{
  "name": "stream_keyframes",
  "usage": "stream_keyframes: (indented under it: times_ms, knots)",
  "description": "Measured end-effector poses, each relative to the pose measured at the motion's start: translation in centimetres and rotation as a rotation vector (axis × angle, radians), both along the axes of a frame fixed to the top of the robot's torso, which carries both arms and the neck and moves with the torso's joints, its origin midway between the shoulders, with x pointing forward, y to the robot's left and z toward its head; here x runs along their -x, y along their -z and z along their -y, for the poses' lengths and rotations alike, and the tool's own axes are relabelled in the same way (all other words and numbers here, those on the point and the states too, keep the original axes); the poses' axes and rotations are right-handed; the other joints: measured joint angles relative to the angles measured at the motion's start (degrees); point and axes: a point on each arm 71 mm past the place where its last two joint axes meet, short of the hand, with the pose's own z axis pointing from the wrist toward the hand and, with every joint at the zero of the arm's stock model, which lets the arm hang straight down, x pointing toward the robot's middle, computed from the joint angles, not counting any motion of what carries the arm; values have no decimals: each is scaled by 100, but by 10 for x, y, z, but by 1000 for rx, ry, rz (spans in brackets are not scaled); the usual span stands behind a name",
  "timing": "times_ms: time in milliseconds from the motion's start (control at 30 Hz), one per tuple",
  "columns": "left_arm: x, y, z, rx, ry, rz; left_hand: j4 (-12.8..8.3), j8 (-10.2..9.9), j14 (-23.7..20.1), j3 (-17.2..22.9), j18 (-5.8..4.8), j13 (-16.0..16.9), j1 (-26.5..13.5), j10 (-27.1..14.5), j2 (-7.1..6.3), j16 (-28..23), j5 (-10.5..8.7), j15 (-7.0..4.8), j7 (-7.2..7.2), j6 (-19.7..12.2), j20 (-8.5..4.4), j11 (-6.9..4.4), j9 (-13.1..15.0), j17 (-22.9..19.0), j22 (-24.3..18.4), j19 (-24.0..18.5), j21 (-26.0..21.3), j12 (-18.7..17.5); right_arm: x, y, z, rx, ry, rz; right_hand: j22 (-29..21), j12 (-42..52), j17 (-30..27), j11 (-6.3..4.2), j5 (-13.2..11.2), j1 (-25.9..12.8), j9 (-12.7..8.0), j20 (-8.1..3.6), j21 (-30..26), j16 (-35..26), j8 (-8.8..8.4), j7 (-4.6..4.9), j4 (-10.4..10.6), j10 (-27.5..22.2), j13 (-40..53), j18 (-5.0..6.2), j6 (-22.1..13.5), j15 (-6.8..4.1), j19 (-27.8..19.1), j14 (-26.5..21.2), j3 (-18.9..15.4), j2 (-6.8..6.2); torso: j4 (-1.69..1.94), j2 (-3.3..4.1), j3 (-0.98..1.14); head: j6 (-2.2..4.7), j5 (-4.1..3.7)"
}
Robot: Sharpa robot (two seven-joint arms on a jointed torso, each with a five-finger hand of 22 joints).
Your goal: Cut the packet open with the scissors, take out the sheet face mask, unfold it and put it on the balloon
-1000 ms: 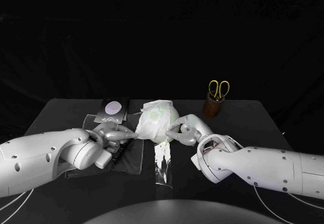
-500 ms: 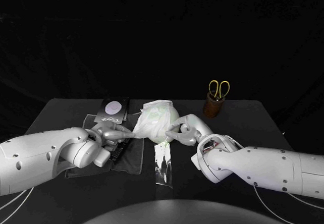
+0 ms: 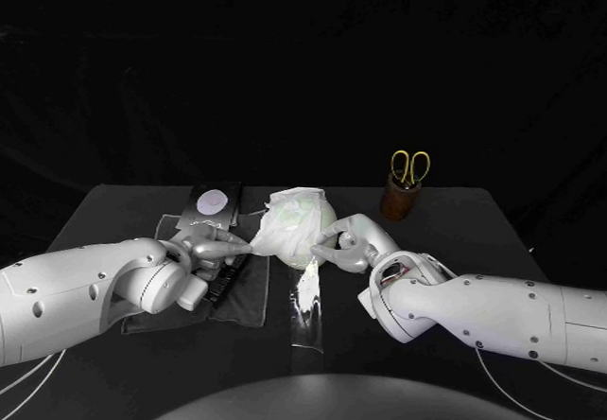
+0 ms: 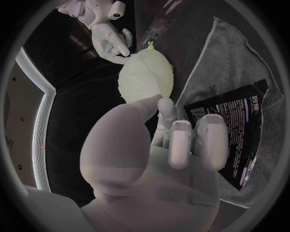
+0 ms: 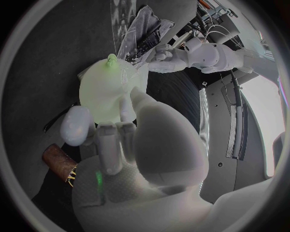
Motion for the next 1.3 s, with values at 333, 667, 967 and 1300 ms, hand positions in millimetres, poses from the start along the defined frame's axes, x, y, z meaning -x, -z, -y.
stream_keyframes:
  times_ms: [333, 667, 967, 1300]
  knots:
    - [-3, 0, -11, -37, -6, 10, -152, -349, 6, -151, 1, -348, 104, -364, -254, -2, 0, 91, 120, -439, 156, 105, -232, 0, -1, -32, -39, -250, 0, 0, 1, 2, 3, -1, 3, -1, 1, 8, 0, 0, -4, 0, 0, 3, 1, -2, 0, 7, 3, -1, 2, 0, 0, 0, 0, 0, 1, -1, -1, 0, -13]
    - [-10, -2, -20, -47, -16, 42, -71, -345, 5, -258, 162, -604, 22, -928, -244, -505, 0, 133, 88, -379, 222, 133, -280, 0, -500, -728, -744, -580, -1, 0, 2, 4, 4, -1, 3, -2, 5, 7, 0, 0, -1, 0, -1, -1, 2, -3, 0, 7, 2, -1, 3, 1, 0, -1, 0, 0, 1, 4, -7, 0, -24]
    - [-28, -20, -11, 83, -44, 161, 33, -271, -1542, -111, 760, -1571, 164, -1674, 99, -2752, -1, 296, 149, -76, 352, 223, -370, -1782, -3179, -2689, -3131, -1758, -1, 0, 2, 4, 4, -1, 11, -12, 5, 7, 0, 0, -4, 0, -1, -16, -29, -4, 0, 7, -2, -1, 4, 1, 0, -1, 0, 0, 0, 6, -6, 0, 7]
    - [-42, -28, 5, 198, -30, 194, 571, -206, -1549, -671, 763, -1769, -456, -1619, -89, -2735, -1, 318, 119, 56, 384, 277, -417, -1891, -3342, -2656, -3322, -1823, -1, 1, 2, 5, 2, -3, 17, 0, 0, 3, 0, 0, -24, 0, -1, 4, -35, -6, 0, 2, 1, -1, 6, 1, -1, -1, 0, 0, -9, 3, -2, 0, 18]
